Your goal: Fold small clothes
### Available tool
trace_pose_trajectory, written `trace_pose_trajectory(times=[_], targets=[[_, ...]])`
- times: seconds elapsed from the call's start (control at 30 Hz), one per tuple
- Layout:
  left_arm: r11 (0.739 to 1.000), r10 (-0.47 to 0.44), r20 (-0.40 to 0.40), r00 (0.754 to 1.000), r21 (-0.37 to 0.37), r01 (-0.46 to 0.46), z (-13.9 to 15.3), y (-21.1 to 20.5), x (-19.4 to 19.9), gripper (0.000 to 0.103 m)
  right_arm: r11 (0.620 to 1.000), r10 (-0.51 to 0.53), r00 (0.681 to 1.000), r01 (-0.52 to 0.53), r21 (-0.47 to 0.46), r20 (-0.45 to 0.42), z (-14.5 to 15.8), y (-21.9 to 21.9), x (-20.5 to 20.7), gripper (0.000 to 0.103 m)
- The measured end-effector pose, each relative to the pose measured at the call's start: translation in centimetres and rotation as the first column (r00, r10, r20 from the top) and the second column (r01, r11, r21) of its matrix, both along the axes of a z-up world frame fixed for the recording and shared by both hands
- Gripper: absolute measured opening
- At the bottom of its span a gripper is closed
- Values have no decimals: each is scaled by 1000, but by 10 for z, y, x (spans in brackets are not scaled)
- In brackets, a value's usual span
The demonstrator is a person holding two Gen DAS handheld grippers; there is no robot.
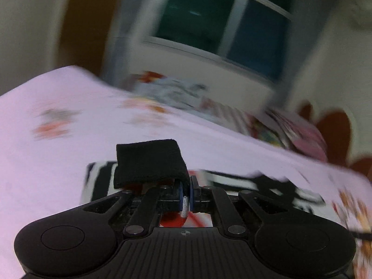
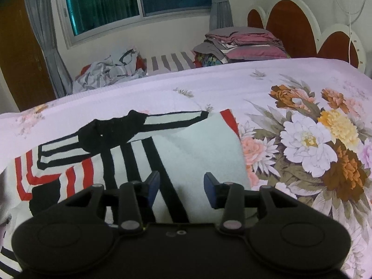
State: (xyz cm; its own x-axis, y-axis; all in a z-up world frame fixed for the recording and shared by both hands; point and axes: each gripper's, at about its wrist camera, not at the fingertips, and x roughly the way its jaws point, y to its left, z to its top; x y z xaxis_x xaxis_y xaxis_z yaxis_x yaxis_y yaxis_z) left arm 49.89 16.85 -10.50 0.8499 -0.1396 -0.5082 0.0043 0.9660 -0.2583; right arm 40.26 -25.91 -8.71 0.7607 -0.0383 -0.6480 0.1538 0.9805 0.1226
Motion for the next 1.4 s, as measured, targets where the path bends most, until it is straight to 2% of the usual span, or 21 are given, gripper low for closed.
trace_pose_trajectory(times=[0.07, 0.2, 0.4, 0.43, 0.53, 0.6, 0.63, 0.67, 0.7, 0.73, 0.77, 0.83, 0.87, 0.9, 1.0, 1.07, 1.2, 1.3, 1.33, 1.37, 1.4], targets=[[995, -81, -44, 996, 55, 84, 5, -46, 15, 4, 999, -2, 1000, 2, 32, 2, 0, -9, -2, 42], [951, -238, -128, 963, 168, 258, 3, -137, 35, 4, 998, -12, 1000, 11, 63, 12, 0, -28, -10, 42], [889, -360, -217, 908, 216, 404, -15, -226, 24, 4, 992, -54, 999, 54, 114, 4, -2, -66, -19, 42], [881, -369, -230, 901, 221, 417, -18, -238, 23, 4, 991, -58, 998, 57, 119, 1, -2, -72, -20, 44], [853, -390, -271, 880, 253, 456, -25, -266, 19, 6, 988, -53, 999, 52, 144, 0, -3, -86, -25, 58], [841, -428, -264, 864, 235, 488, -28, -280, 13, 26, 986, -53, 999, 50, 157, 11, -2, -92, -29, 61], [832, -469, -255, 846, 195, 520, -27, -283, 9, 46, 985, -54, 998, 51, 163, 11, -2, -95, -29, 61], [817, -515, -239, 824, 153, 555, -25, -287, 6, 57, 984, -54, 998, 51, 170, 11, -1, -97, -29, 61], [794, -567, -210, 797, 119, 596, -21, -290, -1, 59, 983, -52, 999, 49, 180, 14, -1, -99, -29, 61], [779, -593, -190, 783, 113, 617, -19, -293, -6, 61, 982, -50, 999, 46, 186, 16, -1, -100, -28, 61], [774, -596, -179, 782, 128, 620, -15, -294, -12, 61, 980, -45, 999, 41, 192, 15, -1, -100, -26, 61], [797, -570, -144, 809, 144, 587, -5, -279, -23, 61, 977, -24, 1000, 21, 212, 11, -1, -98, -20, 61], [822, -542, -120, 832, 132, 554, -1, -264, -26, 61, 975, -6, 1000, 3, 223, 13, -1, -95, -16, 61], [858, -489, -112, 865, 115, 500, 2, -244, -26, 60, 972, 15, 1000, -18, 235, 17, -1, -90, -11, 61], [947, -295, -92, 951, 102, 304, 4, -173, -28, 60, 951, 89, 996, -91, 296, 19, -8, -74, 5, 61], [971, -178, -96, 979, 142, 190, -1, -133, -29, 46, 943, 127, 992, -123, 309, 9, -15, -60, 17, 59], [983, -43, -160, 986, 168, 70, -18, -69, -25, 39, 939, 175, 983, -151, 310, -51, -35, -36, 46, 57], [982, -45, -192, 980, 169, 79, -33, -55, -22, 33, 935, 204, 974, -165, 313, -97, -49, -22, 61, 51], [980, -56, -205, 977, 173, 93, -39, -57, -19, 32, 939, 220, 970, -183, 291, -102, -51, -16, 63, 39], [977, -57, -213, 975, 188, 99, -44, -57, -18, 31, 939, 246, 963, -208, 273, -112, -51, -10, 65, 21], [976, -58, -213, 975, 194, 101, -48, -58, -17, 31, 943, 260, 959, -226, 246, -116, -50, -5, 66, 17]])
